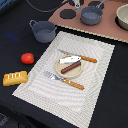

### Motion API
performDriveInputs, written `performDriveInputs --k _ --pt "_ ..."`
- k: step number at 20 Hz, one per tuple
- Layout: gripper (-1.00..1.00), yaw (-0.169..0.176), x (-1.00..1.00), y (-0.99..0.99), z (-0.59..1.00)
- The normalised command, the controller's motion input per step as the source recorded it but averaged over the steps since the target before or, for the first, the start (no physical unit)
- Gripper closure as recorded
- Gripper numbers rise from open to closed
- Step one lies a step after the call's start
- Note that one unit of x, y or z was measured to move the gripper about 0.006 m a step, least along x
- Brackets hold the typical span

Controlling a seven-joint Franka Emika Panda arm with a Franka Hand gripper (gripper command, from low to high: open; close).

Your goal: Interact with the objects in diverse but meaningful ways.

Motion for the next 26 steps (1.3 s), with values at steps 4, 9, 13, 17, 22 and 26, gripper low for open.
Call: performDriveInputs --k 4,9,13,17,22,26 --pt "-1.00 -0.117 0.51 0.43 0.14" --pt "-1.00 -0.104 0.52 0.48 0.09" --pt "-1.00 -0.064 0.58 0.55 0.07" --pt "-1.00 -0.040 0.53 0.52 0.00" --pt "-1.00 -0.048 0.49 0.45 0.00" --pt "-1.00 -0.053 0.43 0.31 -0.01"
